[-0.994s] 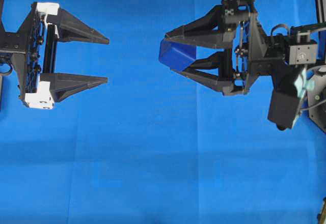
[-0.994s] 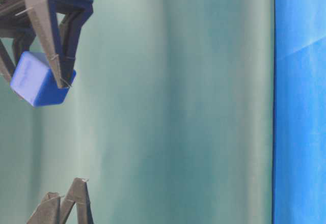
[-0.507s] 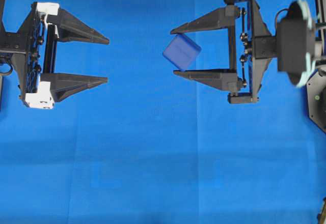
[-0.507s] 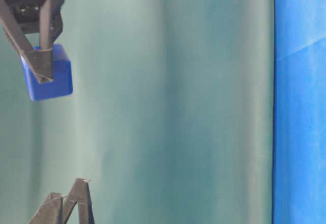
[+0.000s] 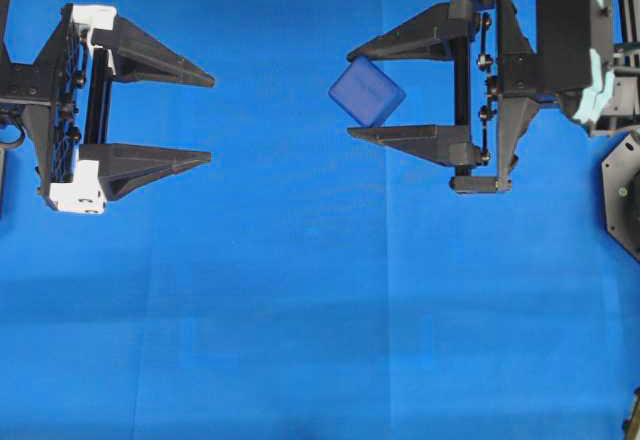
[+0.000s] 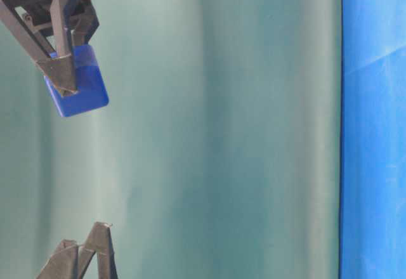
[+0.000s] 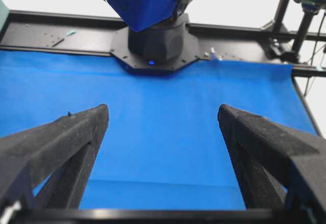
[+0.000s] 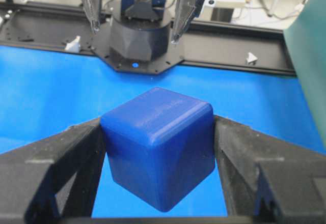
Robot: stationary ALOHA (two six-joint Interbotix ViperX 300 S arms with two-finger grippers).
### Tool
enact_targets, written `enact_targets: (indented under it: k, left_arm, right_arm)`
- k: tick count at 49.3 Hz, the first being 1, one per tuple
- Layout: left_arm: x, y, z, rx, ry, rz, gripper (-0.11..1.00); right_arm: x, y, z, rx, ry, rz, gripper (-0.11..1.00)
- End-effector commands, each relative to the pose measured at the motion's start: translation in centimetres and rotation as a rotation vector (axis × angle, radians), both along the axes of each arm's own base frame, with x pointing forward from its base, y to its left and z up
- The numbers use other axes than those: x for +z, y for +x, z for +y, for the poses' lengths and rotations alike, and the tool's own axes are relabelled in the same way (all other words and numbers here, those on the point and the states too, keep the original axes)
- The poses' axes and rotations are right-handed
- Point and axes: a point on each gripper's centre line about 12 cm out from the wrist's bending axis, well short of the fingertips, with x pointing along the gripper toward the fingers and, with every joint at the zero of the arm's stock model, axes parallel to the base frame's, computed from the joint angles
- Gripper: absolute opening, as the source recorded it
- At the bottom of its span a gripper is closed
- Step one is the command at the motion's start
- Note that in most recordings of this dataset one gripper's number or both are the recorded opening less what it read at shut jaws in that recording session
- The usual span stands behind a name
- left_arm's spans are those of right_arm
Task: Handover the blue block to the right arm after grasping it with the left arm, then place it in the designated position.
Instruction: 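Rotate the right gripper holding the cube to point downward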
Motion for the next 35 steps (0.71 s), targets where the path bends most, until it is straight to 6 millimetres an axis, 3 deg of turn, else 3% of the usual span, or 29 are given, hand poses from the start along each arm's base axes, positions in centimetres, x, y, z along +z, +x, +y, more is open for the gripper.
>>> enact_targets:
  k: [1,35]
  left_arm:
    - [1.28,-0.39,0.04,0.001,0.003,-0.041,0.93]
    - [1.28,-0.39,0.04,0.001,0.003,-0.041,0.93]
  right_arm:
    - [1.04,-0.29,0.07,0.002,-0.001,-0.029,0.56]
    - [1.04,-0.34,0.00,-0.004,0.000,-0.023,0.56]
